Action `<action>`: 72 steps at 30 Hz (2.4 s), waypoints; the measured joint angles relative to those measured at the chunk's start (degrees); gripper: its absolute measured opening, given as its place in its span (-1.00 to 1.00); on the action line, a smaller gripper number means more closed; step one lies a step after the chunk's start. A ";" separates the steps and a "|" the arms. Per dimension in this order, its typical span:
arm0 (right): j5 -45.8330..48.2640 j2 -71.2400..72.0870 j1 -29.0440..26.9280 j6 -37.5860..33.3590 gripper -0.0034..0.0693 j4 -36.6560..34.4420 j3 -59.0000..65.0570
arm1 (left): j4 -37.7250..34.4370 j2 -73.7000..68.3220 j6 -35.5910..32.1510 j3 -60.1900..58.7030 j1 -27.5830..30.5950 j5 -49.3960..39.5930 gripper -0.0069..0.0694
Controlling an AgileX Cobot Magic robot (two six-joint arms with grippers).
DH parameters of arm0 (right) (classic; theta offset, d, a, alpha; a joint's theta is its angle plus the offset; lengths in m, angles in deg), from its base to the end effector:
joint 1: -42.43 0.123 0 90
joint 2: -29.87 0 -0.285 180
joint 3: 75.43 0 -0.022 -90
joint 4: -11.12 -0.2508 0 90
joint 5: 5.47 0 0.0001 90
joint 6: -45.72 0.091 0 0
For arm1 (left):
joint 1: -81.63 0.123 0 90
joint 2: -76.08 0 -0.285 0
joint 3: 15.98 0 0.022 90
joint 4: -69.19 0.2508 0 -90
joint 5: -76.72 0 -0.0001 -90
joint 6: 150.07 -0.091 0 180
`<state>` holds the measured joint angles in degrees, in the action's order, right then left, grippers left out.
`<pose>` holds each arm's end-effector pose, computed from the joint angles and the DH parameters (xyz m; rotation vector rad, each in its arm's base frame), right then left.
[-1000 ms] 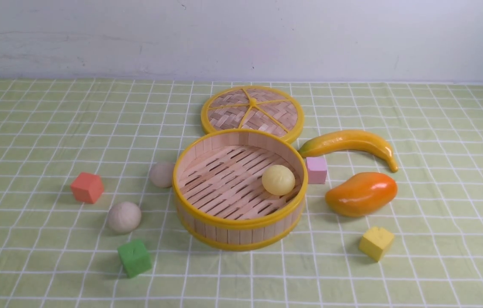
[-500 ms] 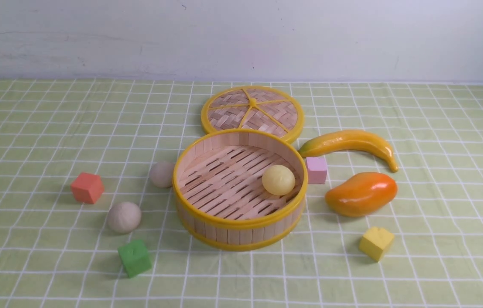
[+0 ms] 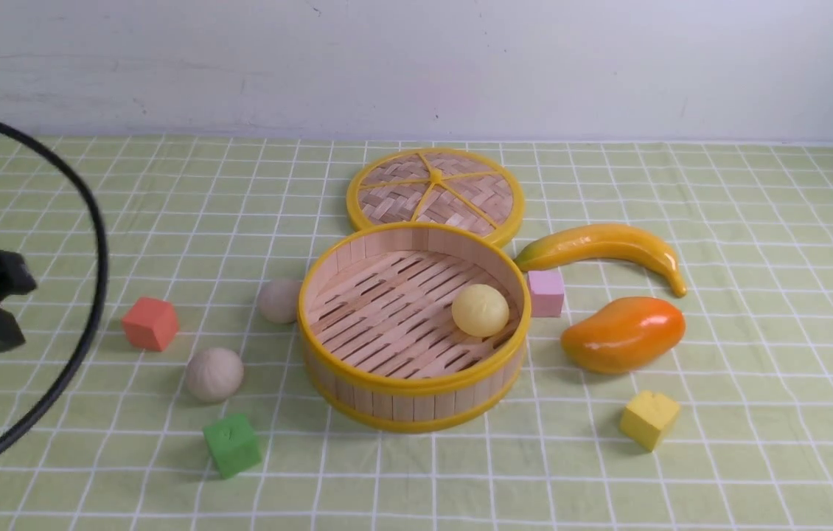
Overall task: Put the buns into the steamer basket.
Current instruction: Use the left arm to grab a steamed stuffed bun
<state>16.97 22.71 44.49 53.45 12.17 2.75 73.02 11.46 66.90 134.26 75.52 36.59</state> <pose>0.0520 0.0012 0.1729 0.0820 1.8805 0.0990 0.1937 -0.0168 0.3195 -0.5914 2.2896 -0.2930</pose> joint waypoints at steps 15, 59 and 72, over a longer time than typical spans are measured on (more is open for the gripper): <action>0.00 0.00 0.00 0.00 -0.41 0.00 0.00 | -9.86 -37.02 -10.87 25.54 -0.26 -15.52 -0.13; 0.00 0.00 0.00 0.00 -0.31 -0.07 0.00 | -6.28 -56.15 -17.26 40.55 -4.25 -19.25 0.02; 0.00 0.00 0.00 0.00 -0.26 -0.07 0.00 | -7.14 -58.93 -18.83 40.55 -4.25 -18.58 -0.38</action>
<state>16.97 22.71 44.49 53.45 12.10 2.75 65.88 -47.47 48.07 174.81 71.27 18.02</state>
